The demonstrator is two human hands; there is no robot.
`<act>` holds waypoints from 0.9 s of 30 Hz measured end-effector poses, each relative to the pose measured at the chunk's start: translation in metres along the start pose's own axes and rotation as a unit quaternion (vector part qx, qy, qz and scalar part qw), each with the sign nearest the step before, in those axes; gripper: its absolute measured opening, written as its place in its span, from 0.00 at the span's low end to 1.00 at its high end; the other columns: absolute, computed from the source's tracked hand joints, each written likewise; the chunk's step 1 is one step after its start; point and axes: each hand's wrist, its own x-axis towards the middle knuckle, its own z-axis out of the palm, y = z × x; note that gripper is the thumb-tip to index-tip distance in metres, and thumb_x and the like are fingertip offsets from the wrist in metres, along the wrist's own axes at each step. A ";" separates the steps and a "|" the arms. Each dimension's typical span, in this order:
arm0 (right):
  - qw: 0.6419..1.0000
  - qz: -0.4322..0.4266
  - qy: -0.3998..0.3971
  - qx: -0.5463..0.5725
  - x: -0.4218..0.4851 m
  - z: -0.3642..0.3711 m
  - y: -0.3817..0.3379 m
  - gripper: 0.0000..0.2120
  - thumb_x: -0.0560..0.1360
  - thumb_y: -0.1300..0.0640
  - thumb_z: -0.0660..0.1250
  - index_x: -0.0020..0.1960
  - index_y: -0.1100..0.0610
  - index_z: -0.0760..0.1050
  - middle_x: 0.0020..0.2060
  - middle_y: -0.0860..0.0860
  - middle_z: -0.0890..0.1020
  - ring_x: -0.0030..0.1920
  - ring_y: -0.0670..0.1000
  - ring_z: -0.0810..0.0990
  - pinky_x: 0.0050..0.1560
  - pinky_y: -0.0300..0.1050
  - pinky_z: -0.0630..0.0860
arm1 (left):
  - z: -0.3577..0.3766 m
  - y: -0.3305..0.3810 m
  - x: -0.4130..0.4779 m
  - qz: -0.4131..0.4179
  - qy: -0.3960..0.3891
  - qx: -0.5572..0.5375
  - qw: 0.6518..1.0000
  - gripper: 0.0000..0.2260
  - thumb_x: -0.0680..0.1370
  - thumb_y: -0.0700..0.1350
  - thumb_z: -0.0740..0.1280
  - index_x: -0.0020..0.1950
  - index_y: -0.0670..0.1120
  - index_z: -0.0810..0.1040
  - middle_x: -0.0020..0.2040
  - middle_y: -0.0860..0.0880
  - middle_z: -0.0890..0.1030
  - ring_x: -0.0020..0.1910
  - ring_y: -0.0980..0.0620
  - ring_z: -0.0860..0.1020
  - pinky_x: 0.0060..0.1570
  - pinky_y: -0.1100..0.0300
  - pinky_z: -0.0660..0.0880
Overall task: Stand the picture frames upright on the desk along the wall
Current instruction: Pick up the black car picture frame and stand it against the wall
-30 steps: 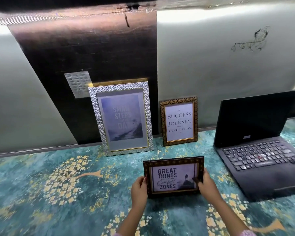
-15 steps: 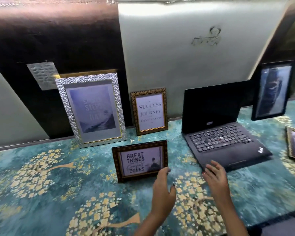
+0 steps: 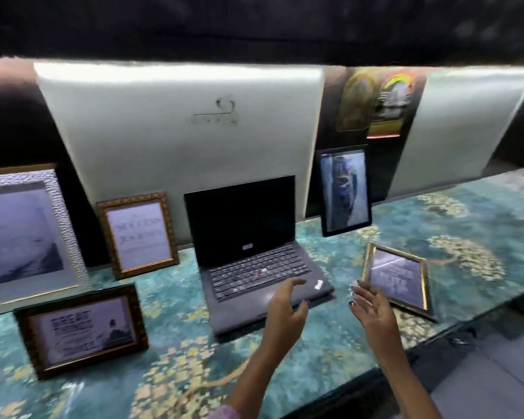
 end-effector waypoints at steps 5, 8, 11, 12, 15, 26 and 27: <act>1.000 -0.015 0.005 0.017 0.045 -0.037 -0.013 0.20 0.72 0.71 0.62 0.48 0.45 0.70 0.49 0.49 0.75 0.51 0.46 0.74 0.43 0.25 0.75 | 0.040 0.025 0.039 -0.004 0.058 -0.019 0.998 0.12 0.73 0.35 0.64 0.55 0.42 0.78 0.52 0.48 0.81 0.50 0.56 0.77 0.48 0.73 0.67; 0.999 -0.021 0.019 0.034 0.079 -0.049 -0.015 0.18 0.72 0.74 0.60 0.53 0.55 0.69 0.48 0.53 0.75 0.49 0.45 0.74 0.44 0.26 0.74 | 0.060 0.030 0.068 -0.002 0.043 -0.026 0.999 0.13 0.74 0.34 0.63 0.56 0.43 0.77 0.51 0.53 0.79 0.48 0.59 0.76 0.47 0.78 0.67; 0.999 -0.024 0.022 0.034 0.116 -0.059 -0.016 0.18 0.72 0.75 0.60 0.56 0.58 0.67 0.51 0.55 0.74 0.50 0.46 0.74 0.45 0.26 0.74 | 0.081 0.034 0.103 0.011 0.038 -0.035 0.999 0.12 0.74 0.35 0.63 0.56 0.44 0.77 0.52 0.53 0.79 0.52 0.58 0.77 0.49 0.74 0.67; 0.999 -0.024 0.017 0.030 0.125 -0.061 -0.016 0.18 0.72 0.74 0.60 0.56 0.58 0.67 0.51 0.55 0.73 0.51 0.49 0.75 0.45 0.26 0.74 | 0.086 0.035 0.114 0.008 0.042 -0.041 0.998 0.12 0.73 0.35 0.64 0.55 0.46 0.78 0.52 0.53 0.79 0.53 0.56 0.77 0.50 0.72 0.68; 0.999 -0.018 0.019 0.022 0.157 -0.070 -0.017 0.17 0.73 0.72 0.61 0.57 0.58 0.67 0.54 0.57 0.73 0.56 0.55 0.73 0.43 0.26 0.75 | 0.100 0.040 0.149 0.009 0.037 -0.060 0.997 0.13 0.73 0.35 0.64 0.51 0.52 0.75 0.51 0.53 0.80 0.54 0.56 0.77 0.55 0.67 0.69; 0.996 0.003 0.062 0.063 0.250 -0.097 -0.003 0.16 0.74 0.71 0.60 0.57 0.57 0.68 0.52 0.56 0.74 0.53 0.55 0.74 0.41 0.28 0.76 | 0.140 0.033 0.237 0.005 0.017 -0.050 0.999 0.19 0.74 0.35 0.64 0.44 0.62 0.70 0.47 0.64 0.75 0.50 0.67 0.74 0.45 0.80 0.68; 0.996 0.004 0.060 0.061 0.259 -0.100 -0.001 0.16 0.74 0.70 0.60 0.58 0.57 0.68 0.52 0.56 0.74 0.53 0.55 0.74 0.41 0.28 0.76 | 0.145 0.033 0.243 -0.002 0.016 -0.051 0.999 0.18 0.74 0.35 0.64 0.45 0.61 0.71 0.46 0.64 0.76 0.49 0.67 0.74 0.43 0.82 0.68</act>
